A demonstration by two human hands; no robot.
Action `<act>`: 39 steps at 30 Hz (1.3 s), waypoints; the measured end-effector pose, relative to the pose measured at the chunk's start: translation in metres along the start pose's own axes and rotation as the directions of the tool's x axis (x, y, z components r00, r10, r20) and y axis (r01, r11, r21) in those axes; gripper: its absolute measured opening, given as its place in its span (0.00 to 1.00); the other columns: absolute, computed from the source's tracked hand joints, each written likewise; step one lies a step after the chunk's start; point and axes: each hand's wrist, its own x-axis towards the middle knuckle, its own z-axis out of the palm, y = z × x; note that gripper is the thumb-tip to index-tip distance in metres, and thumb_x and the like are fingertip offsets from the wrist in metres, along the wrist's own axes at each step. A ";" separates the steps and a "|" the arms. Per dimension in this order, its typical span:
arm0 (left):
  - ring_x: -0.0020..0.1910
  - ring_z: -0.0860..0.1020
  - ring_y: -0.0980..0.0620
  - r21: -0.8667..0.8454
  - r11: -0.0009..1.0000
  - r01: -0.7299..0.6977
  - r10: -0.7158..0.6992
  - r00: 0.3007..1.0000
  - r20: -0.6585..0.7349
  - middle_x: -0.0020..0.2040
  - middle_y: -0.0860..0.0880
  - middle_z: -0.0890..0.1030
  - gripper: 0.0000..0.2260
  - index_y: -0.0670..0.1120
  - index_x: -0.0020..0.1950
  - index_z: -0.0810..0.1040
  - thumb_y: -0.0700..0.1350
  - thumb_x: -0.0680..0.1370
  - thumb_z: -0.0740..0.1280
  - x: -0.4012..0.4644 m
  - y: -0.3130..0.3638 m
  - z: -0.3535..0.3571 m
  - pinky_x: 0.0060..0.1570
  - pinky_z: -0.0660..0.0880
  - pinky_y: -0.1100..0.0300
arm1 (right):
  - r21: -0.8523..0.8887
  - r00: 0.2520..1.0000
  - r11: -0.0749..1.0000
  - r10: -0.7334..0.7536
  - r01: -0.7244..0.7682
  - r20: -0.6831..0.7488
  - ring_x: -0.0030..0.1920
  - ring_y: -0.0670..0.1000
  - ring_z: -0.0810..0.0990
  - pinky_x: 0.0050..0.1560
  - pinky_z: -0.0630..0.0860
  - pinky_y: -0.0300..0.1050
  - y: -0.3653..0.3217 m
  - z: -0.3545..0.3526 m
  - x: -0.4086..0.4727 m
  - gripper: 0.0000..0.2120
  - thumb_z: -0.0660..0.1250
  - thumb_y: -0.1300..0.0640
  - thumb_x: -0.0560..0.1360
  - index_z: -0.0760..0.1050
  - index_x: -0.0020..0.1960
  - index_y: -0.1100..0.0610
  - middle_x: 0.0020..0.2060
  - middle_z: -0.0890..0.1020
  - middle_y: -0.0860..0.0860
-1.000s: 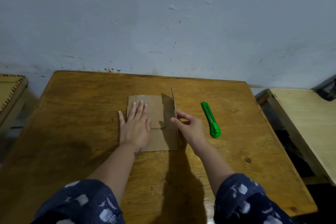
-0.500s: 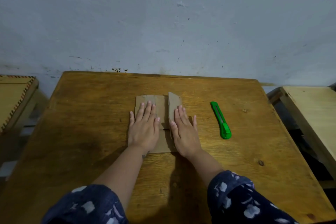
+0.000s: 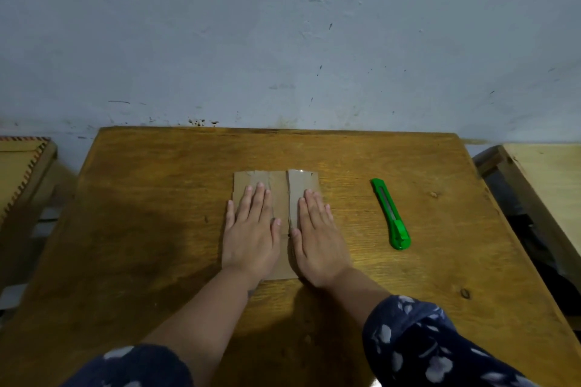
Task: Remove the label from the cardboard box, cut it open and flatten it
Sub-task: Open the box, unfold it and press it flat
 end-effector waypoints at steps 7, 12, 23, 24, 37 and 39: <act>0.76 0.39 0.53 0.003 1.000 0.010 -0.010 1.000 -0.022 0.78 0.52 0.43 0.30 0.48 0.78 0.44 0.58 0.77 0.34 0.002 -0.001 0.004 0.75 0.41 0.47 | 0.012 1.000 1.000 0.002 -0.002 -0.008 0.75 0.53 0.38 0.71 0.32 0.50 0.002 0.002 0.003 0.31 0.40 0.47 0.78 0.46 0.76 0.63 0.77 0.46 0.59; 0.77 0.42 0.53 -0.020 1.000 0.010 -0.010 0.999 -0.048 0.78 0.51 0.47 0.30 0.48 0.78 0.48 0.58 0.78 0.37 0.001 -0.003 0.006 0.75 0.43 0.47 | 0.010 1.000 1.000 0.016 -0.016 0.014 0.76 0.53 0.37 0.71 0.30 0.48 0.000 0.002 0.003 0.32 0.39 0.47 0.77 0.44 0.76 0.63 0.77 0.43 0.58; 0.76 0.38 0.40 -0.022 0.957 0.291 -0.291 0.953 -0.084 0.78 0.40 0.44 0.33 0.59 0.78 0.45 0.68 0.76 0.47 -0.009 0.002 0.000 0.70 0.34 0.36 | -0.022 0.966 0.966 0.256 -0.257 -0.034 0.74 0.61 0.31 0.68 0.25 0.63 -0.005 0.009 -0.003 0.29 0.39 0.41 0.76 0.39 0.76 0.44 0.76 0.40 0.60; 0.76 0.39 0.41 -0.058 0.945 0.323 -0.326 0.943 -0.071 0.79 0.41 0.45 0.33 0.58 0.78 0.45 0.69 0.75 0.48 -0.010 0.003 -0.001 0.70 0.34 0.36 | -0.004 0.952 0.953 0.304 -0.304 -0.027 0.74 0.61 0.32 0.66 0.24 0.65 -0.009 0.008 -0.003 0.28 0.40 0.41 0.77 0.40 0.75 0.41 0.76 0.41 0.60; 0.69 0.66 0.43 -0.518 0.834 0.190 -0.345 0.913 -0.220 0.76 0.48 0.50 0.32 0.60 0.75 0.59 0.61 0.74 0.67 -0.052 0.080 -0.033 0.57 0.72 0.51 | 0.553 0.920 0.800 0.365 -0.232 -0.143 0.73 0.57 0.51 0.74 0.53 0.56 0.003 -0.050 -0.074 0.24 0.54 0.53 0.81 0.55 0.74 0.40 0.77 0.46 0.50; 0.69 0.67 0.44 -0.512 0.851 0.118 -0.275 0.931 -0.242 0.76 0.48 0.51 0.32 0.59 0.75 0.60 0.61 0.73 0.67 -0.069 0.111 -0.037 0.56 0.73 0.52 | 0.565 0.898 0.789 0.402 -0.240 -0.180 0.74 0.58 0.50 0.74 0.52 0.57 0.020 -0.061 -0.106 0.24 0.54 0.54 0.81 0.54 0.75 0.41 0.77 0.46 0.52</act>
